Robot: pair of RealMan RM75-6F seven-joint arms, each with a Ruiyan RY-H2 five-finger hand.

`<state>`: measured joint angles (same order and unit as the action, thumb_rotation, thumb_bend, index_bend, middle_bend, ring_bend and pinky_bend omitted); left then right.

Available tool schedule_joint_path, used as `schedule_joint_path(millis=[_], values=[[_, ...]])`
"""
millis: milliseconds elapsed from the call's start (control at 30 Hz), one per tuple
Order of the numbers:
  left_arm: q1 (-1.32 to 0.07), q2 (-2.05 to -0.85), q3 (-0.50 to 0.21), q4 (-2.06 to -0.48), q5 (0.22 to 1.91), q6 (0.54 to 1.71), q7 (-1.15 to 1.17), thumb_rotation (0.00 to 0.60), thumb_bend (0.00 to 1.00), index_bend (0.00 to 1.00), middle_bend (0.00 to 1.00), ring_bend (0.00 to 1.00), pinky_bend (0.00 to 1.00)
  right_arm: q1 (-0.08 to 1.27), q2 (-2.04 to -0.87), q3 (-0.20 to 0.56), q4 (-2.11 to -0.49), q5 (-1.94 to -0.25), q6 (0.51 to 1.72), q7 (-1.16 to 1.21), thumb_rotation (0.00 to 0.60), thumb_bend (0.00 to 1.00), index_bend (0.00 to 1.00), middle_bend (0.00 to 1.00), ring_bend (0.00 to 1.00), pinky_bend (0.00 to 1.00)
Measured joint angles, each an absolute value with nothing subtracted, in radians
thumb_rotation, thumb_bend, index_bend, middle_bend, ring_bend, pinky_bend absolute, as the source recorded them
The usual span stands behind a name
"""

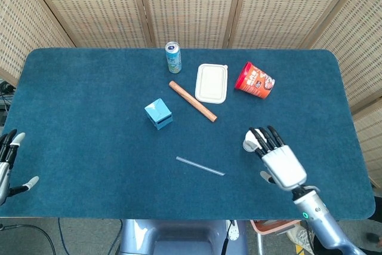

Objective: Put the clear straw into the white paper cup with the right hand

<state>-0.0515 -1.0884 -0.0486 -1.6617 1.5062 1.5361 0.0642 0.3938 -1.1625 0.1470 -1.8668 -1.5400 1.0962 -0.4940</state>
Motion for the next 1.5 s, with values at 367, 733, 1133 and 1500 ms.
schedule_joint_path(millis=[367, 733, 1133, 1500], values=[[-0.068, -1.088, -0.060, -1.650, 1.465, 1.494, 0.055, 0.600, 0.06, 0.00, 0.00, 0.00, 0.00, 0.717, -1.294, 0.268, -1.918, -0.902, 0.862, -0.636, 0.600, 0.13, 0.40, 0.00, 0.00, 0.00], [-0.080, -1.083, -0.069, -1.637, 1.438, 1.468, 0.025, 0.600, 0.06, 0.00, 0.00, 0.00, 0.00, 1.032, -1.661, 0.282, -1.707, -0.462, 0.956, -0.750, 0.600, 0.26, 0.44, 0.00, 0.00, 0.00], [-0.084, -1.083, -0.070, -1.634, 1.432, 1.463, 0.027, 0.600, 0.06, 0.00, 0.00, 0.00, 0.00, 1.080, -1.758, 0.271, -1.590, -0.393, 0.980, -0.719, 0.600, 0.33, 0.49, 0.00, 0.00, 0.00], [-0.085, -1.086, -0.068, -1.634, 1.430, 1.462, 0.032, 0.600, 0.06, 0.00, 0.00, 0.00, 0.00, 1.087, -1.808, 0.247, -1.517, -0.366, 1.006, -0.721, 0.600, 0.33, 0.51, 0.00, 0.00, 0.00]])
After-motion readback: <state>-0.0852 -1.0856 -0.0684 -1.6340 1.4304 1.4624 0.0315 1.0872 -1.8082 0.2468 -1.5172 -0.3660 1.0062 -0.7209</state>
